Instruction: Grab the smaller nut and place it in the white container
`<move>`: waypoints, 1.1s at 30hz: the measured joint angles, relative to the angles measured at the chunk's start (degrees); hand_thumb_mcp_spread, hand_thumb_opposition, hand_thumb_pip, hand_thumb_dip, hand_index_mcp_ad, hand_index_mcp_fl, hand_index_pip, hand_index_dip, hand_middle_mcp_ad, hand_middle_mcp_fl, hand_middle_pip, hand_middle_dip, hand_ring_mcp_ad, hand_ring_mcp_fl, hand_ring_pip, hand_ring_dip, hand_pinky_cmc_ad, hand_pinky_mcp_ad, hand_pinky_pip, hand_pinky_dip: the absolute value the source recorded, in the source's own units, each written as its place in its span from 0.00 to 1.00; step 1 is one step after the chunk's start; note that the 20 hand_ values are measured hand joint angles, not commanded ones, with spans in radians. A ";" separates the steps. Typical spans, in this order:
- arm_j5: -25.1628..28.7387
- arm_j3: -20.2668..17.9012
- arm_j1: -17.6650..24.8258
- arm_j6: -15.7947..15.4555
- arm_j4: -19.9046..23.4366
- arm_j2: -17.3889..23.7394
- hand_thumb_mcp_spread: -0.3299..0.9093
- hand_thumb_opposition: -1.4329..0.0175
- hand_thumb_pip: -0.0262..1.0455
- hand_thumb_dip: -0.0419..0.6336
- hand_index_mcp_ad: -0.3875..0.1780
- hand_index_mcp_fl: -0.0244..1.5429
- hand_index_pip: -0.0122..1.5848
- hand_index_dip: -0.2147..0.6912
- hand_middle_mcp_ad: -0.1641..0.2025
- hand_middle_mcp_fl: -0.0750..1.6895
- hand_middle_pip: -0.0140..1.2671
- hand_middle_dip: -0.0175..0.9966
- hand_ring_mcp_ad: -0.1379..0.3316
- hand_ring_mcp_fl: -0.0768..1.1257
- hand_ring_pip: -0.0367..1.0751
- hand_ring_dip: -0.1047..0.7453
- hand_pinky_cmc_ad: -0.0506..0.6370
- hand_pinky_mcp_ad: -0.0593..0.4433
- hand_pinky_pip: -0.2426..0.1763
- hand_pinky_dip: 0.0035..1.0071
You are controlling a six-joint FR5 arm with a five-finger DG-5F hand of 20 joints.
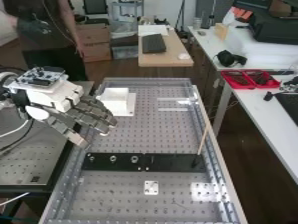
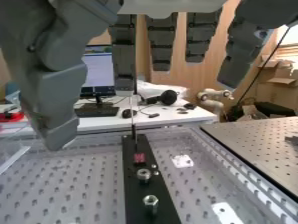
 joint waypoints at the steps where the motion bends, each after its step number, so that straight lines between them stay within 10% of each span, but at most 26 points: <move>1: -0.20 -0.17 -0.16 -0.07 0.29 -0.22 0.54 0.45 0.55 0.23 0.52 0.06 0.61 0.31 0.69 0.07 0.12 0.30 0.65 0.07 0.11 0.28 0.75 0.84 0.32 0.49; 16: -5.96 -1.99 -5.93 -2.75 9.29 -7.30 0.58 0.43 0.55 0.25 0.47 0.04 0.88 0.30 0.70 0.07 0.12 0.30 0.61 0.06 0.11 0.27 0.75 0.81 0.33 0.42; 33: -9.63 -2.12 -7.57 -4.50 15.55 -13.77 0.63 0.38 0.59 0.34 0.44 0.04 0.96 0.34 0.68 0.07 0.12 0.30 0.54 0.07 0.11 0.28 0.68 0.74 0.40 0.29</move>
